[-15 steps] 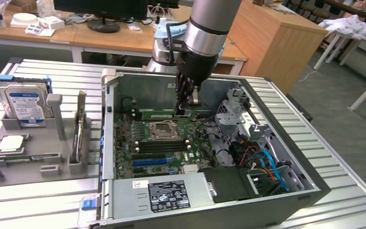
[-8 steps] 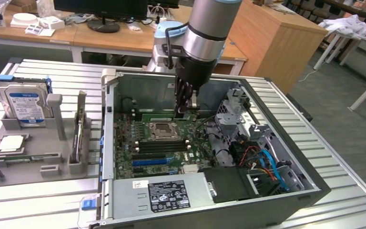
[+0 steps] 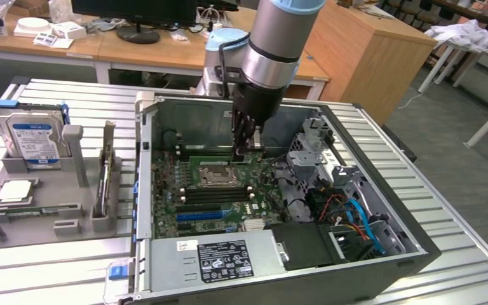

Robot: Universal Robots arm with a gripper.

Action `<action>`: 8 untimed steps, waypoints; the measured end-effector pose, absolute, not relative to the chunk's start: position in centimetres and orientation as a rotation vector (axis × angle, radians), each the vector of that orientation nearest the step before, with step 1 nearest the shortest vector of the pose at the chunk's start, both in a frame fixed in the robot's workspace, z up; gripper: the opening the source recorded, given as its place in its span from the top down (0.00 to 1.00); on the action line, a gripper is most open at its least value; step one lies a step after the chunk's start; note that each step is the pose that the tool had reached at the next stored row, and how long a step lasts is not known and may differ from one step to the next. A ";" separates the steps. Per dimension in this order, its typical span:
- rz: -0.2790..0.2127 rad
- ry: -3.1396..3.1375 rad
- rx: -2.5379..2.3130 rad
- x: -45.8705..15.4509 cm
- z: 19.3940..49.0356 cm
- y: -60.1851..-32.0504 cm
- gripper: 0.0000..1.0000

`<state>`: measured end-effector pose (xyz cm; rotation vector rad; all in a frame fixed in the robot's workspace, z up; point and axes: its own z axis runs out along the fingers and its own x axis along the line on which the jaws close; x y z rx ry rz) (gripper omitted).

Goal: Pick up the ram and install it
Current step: 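Insert the ram into the slot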

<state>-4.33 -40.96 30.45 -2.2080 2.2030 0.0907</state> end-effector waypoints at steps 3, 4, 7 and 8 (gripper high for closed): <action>0.091 2.203 -2.208 -4.3 30.0 -41.0 0.88; 0.091 2.203 -2.208 -4.3 29.3 -41.0 0.88; 0.091 2.203 -2.208 -4.3 29.0 -41.0 0.88; 0.091 2.203 -2.208 -4.3 29.0 -41.0 0.88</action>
